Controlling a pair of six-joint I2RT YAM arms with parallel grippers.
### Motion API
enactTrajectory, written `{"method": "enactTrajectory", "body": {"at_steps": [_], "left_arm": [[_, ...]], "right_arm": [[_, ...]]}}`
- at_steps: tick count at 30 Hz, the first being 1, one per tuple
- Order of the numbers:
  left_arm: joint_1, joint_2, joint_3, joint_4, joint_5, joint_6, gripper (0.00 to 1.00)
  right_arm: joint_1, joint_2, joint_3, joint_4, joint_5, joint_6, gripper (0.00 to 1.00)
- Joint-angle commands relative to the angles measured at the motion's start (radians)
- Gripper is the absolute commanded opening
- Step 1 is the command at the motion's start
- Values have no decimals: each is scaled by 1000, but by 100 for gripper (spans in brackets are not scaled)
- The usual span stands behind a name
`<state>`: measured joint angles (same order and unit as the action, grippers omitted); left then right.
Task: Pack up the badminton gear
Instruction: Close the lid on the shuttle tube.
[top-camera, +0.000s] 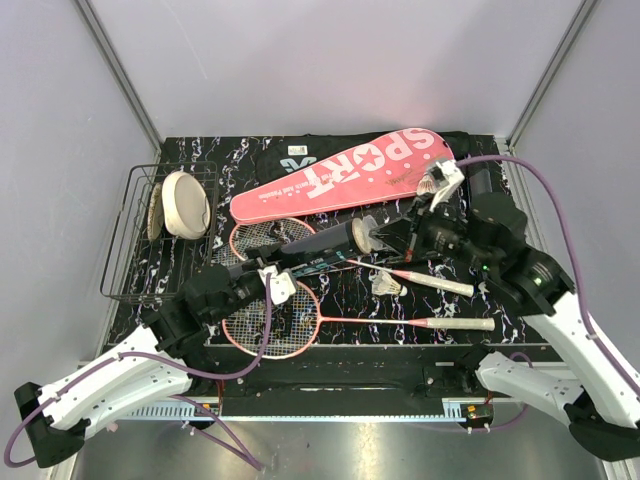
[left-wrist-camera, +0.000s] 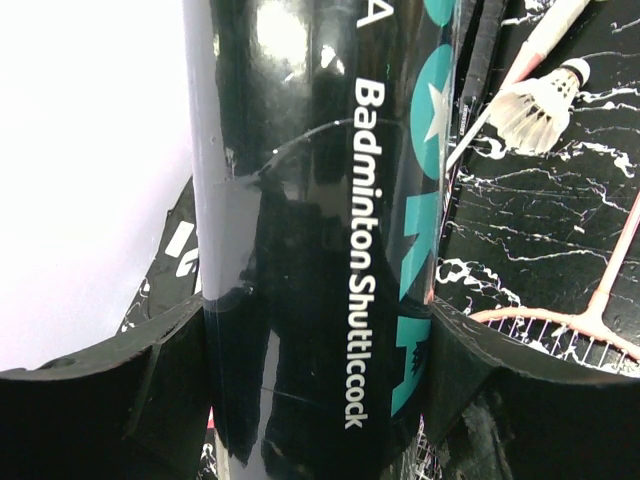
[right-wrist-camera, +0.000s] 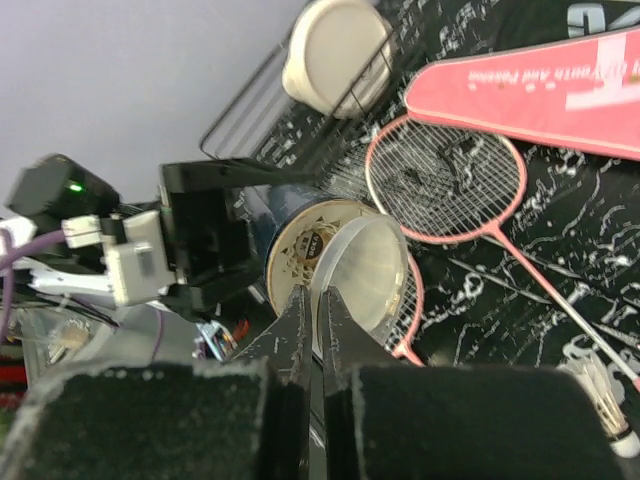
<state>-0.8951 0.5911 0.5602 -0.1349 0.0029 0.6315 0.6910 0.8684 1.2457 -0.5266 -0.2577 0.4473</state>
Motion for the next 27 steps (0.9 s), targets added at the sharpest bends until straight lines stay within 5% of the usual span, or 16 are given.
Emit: {"method": "enactTrajectory", "body": {"at_steps": [1, 10, 20, 27], "left_arm": [[-5, 9, 43, 69, 20, 7, 0], [-5, 19, 50, 72, 46, -9, 0], [-8, 32, 84, 57, 58, -44, 0], [-8, 45, 98, 35, 52, -55, 0]], "right_arm": [[4, 34, 9, -23, -61, -38, 0], [4, 43, -48, 120, -149, 63, 0], [4, 67, -75, 163, -192, 111, 17], [7, 78, -72, 142, -167, 99, 21]]}}
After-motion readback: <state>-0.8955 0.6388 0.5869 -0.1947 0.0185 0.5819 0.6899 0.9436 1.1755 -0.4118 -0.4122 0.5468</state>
